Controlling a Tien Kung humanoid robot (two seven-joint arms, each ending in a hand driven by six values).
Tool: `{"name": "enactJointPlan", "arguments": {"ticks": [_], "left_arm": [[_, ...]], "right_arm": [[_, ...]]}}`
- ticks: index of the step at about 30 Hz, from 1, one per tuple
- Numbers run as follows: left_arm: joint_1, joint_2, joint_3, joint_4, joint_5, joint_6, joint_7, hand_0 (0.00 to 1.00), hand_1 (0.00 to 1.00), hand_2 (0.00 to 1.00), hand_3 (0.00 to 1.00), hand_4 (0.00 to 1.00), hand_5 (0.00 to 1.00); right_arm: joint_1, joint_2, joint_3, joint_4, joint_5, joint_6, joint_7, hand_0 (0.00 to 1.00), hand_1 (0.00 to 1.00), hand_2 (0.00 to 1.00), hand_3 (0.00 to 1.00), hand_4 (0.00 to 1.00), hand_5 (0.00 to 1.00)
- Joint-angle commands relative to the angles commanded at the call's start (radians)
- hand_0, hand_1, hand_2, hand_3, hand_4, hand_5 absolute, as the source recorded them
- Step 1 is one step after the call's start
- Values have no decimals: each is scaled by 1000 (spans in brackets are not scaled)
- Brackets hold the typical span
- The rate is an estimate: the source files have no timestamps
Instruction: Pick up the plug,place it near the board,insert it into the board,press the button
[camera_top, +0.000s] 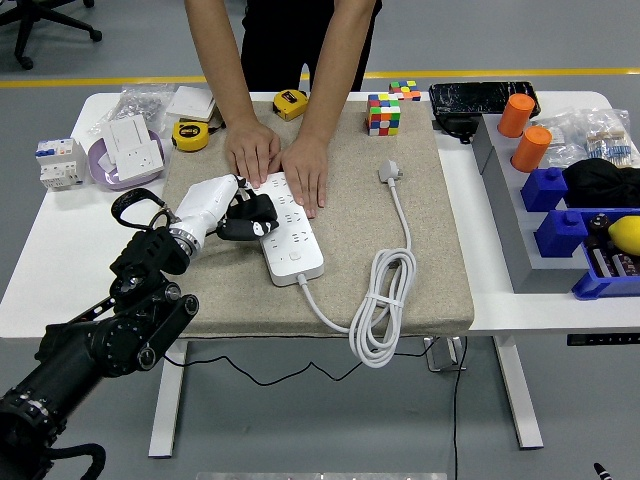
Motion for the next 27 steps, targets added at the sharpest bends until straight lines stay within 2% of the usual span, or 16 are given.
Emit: {"name": "enactJointPlan", "arguments": {"ticks": [9,15,22,27], "left_arm": [[-6,0,-14,-11,1,2,-4,292,121,216,333,658,114],[-1,6,-48,-49,12,1,-4,292,121,216,333,659,114],[3,35,-146,-106,38,15,-7,294,125,225,343,661,120],[13,63,-216,-89,55,15,-8,294,125,225,343,661,120]], "right_arm": [[1,1,4,0,-1,-2,0,998,859,761,778,998,985],[2,2,3,0,3,-2,0,998,859,761,778,998,986],[1,4,7,0,6,-3,-1,998,859,761,778,998,987],[1,5,5,0,11,-3,1,998,859,761,778,998,987]]}}
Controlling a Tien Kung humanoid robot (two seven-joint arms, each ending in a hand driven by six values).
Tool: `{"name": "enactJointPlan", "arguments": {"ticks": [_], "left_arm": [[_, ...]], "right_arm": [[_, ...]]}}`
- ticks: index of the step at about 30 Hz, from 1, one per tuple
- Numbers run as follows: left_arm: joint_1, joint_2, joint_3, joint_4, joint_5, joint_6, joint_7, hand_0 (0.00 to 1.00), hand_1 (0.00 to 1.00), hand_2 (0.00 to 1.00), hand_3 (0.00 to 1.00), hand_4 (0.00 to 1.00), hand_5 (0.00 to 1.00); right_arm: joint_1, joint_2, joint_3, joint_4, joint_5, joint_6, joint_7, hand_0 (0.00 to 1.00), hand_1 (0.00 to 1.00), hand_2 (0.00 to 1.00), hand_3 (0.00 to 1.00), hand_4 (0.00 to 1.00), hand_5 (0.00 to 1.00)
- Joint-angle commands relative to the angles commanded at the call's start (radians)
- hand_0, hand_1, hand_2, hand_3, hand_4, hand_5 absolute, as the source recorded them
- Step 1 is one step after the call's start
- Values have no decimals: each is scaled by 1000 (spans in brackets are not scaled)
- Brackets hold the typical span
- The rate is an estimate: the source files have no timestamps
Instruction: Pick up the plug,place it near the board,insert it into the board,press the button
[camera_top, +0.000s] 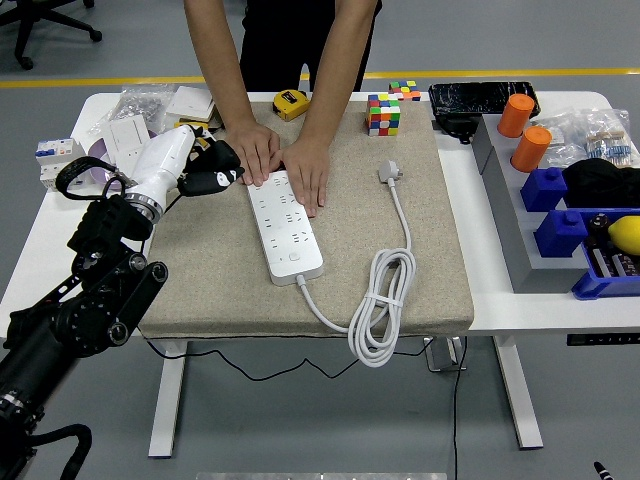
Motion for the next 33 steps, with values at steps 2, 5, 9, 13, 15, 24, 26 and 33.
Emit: {"name": "enactJointPlan", "arguments": {"ticks": [2,5,9,13,15,24,26,33], "left_arm": [[6,14,-5,13,-7,-2,1,302,141,234,351,662,118],[21,36,9,33,-23,-4,1,302,141,234,351,662,118],[44,46,34,47,-39,-7,-1,308,156,244,363,661,120],[60,49,75,47,-55,-14,-2,319,188,266,377,662,117],[65,49,89,45,-61,-17,-3,319,188,266,377,662,117],[73,46,120,55,-88,-61,-10,354,263,339,417,666,117],[73,46,120,58,-86,-71,-9,451,487,545,535,822,121],[75,51,117,62,-90,-99,-5,579,742,695,600,998,180]], "right_arm": [[0,0,3,0,-2,-1,0,998,860,762,778,998,987],[0,0,6,0,-5,-2,0,998,860,762,778,998,987],[-1,-1,6,0,-7,-2,0,998,860,762,778,998,988],[0,-1,1,0,-6,-1,1,998,861,762,778,998,988],[0,-2,0,0,-6,-1,2,998,861,762,778,998,988],[-1,-3,2,0,-10,0,2,998,861,762,778,998,989],[-2,-3,1,0,-10,0,2,998,861,762,777,998,989],[-3,-2,-1,0,-7,1,2,998,861,763,777,998,990]]}}
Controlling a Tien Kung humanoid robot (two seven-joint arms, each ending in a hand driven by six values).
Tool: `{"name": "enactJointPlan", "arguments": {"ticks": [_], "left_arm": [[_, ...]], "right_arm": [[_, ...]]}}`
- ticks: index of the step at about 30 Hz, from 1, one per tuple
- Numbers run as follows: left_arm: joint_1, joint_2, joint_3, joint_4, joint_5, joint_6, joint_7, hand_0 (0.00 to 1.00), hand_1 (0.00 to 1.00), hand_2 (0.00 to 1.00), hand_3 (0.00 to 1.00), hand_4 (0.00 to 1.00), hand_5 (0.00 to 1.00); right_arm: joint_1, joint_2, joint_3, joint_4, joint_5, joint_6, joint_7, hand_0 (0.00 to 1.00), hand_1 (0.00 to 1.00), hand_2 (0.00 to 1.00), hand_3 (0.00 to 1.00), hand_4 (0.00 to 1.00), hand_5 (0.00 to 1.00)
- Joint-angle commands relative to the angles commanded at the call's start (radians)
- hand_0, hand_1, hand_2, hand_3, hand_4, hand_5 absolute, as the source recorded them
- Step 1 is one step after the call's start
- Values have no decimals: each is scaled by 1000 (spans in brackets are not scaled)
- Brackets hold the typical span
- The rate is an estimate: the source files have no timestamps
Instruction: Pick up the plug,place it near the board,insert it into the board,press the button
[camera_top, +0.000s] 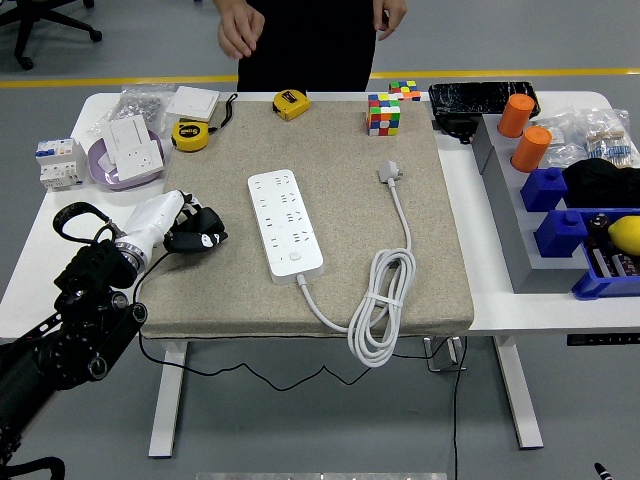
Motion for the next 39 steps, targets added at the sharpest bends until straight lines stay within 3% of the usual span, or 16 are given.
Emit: {"name": "enactJointPlan", "arguments": {"ticks": [3,4,9,10,12,15,16,21,24,28,33,35,39], "left_arm": [[1,4,-3,-1,-12,-18,2,579,742,695,600,998,180],[2,5,-5,-2,-17,-22,2,770,896,858,827,998,401],[9,11,-31,-33,-61,-72,8,770,896,858,827,998,401],[10,13,-33,-41,-69,-81,10,998,998,998,998,998,792],[17,19,-51,-74,-89,-103,18,998,998,998,998,998,792],[40,19,-97,-139,-127,-100,17,998,998,998,998,998,792],[65,9,-131,-176,-160,-69,-2,998,998,998,998,998,998],[165,-44,-292,-358,-342,50,-98,998,998,998,998,998,998],[222,-68,-363,-458,-461,82,-157,998,998,998,998,998,998],[279,-84,-413,-553,-626,73,-204,961,998,988,964,998,998],[342,-106,-469,-638,-834,47,-244,961,998,988,964,998,998],[359,-111,-485,-657,-918,39,-249,913,989,970,947,998,998],[394,-114,-521,-684,-968,29,-246,913,989,970,947,998,998]], "right_arm": [[-1,0,-1,0,0,1,0,998,861,763,777,998,990],[-1,0,-1,0,0,1,0,998,861,763,777,998,991],[1,0,3,0,-2,0,0,998,861,763,777,998,991],[1,0,3,0,-2,0,0,998,860,763,777,998,991],[2,0,4,0,-2,1,0,998,860,763,777,998,991],[4,0,4,0,-2,1,0,998,860,763,777,998,991],[5,1,3,0,0,1,1,998,860,762,777,998,992],[2,5,4,0,-2,1,0,998,860,762,777,998,992],[1,7,3,0,-2,2,0,998,860,763,777,998,993],[0,9,2,0,0,2,1,998,859,762,776,998,993],[-1,10,-8,0,7,4,4,998,859,762,776,998,993],[-2,11,-8,0,5,4,4,998,859,762,777,998,994],[-5,14,2,0,-14,5,3,998,859,762,777,998,994]]}}
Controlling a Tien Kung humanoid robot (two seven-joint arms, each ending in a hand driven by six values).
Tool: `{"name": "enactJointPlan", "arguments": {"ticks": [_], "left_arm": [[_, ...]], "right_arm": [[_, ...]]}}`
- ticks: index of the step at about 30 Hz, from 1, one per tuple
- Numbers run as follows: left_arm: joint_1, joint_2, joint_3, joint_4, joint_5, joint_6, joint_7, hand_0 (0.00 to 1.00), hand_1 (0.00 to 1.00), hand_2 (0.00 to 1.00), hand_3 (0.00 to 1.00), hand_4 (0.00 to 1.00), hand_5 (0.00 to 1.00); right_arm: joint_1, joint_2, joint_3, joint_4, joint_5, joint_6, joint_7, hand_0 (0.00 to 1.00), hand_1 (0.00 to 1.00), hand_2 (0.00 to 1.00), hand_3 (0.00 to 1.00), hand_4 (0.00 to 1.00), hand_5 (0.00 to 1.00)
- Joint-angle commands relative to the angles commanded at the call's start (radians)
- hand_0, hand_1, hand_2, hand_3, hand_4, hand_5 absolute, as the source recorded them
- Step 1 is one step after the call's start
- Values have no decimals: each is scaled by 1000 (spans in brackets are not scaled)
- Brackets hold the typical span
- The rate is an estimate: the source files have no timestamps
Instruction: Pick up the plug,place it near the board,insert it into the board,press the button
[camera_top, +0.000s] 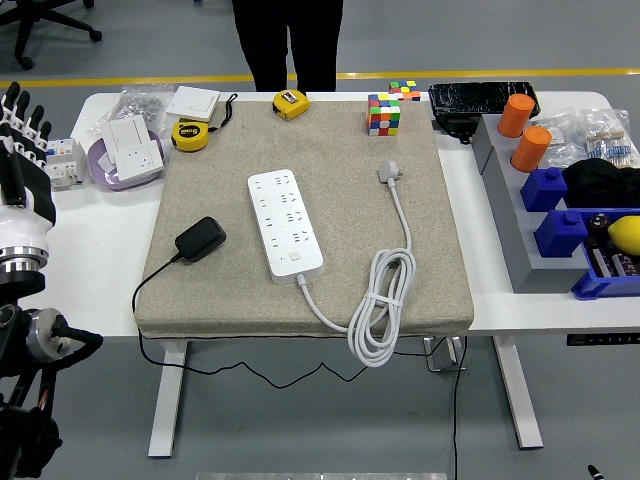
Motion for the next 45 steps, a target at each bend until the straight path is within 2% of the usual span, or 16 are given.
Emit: {"name": "enactJointPlan", "arguments": {"ticks": [2,6,15,22,31,32,37,38,45], "left_arm": [[13,0,-9,-6,4,-3,3,881,959,942,931,998,998],[41,0,-18,-24,41,-4,11,881,959,942,931,998,998],[59,0,0,-58,152,-9,48,873,959,947,927,998,998],[55,2,8,-78,300,4,91,868,958,946,927,998,998],[37,43,69,-79,504,1,158,873,961,947,929,998,998],[35,45,74,-82,529,0,164,880,974,962,945,998,860],[29,55,88,-96,600,0,186,880,974,962,945,998,860],[30,57,89,-101,608,1,189,894,990,980,954,998,770],[30,66,84,-121,610,12,185,890,987,978,953,998,742]], "right_arm": [[-1,-1,1,0,-4,0,0,998,858,762,777,998,994],[-6,-7,-4,0,-7,-1,5,998,858,762,777,998,994],[-9,-12,-62,0,42,5,22,998,859,763,781,998,994],[-9,-4,-91,0,78,6,36,998,859,765,782,998,994],[-12,13,-63,0,64,-13,50,998,859,772,789,998,994],[-12,14,-65,0,67,-14,54,998,862,809,824,998,995],[-10,10,-83,0,95,-20,72,998,862,809,824,998,995],[-9,9,-89,0,103,-19,75,998,864,818,830,998,998],[-3,10,-106,0,128,-15,86,997,864,817,827,998,998]]}}
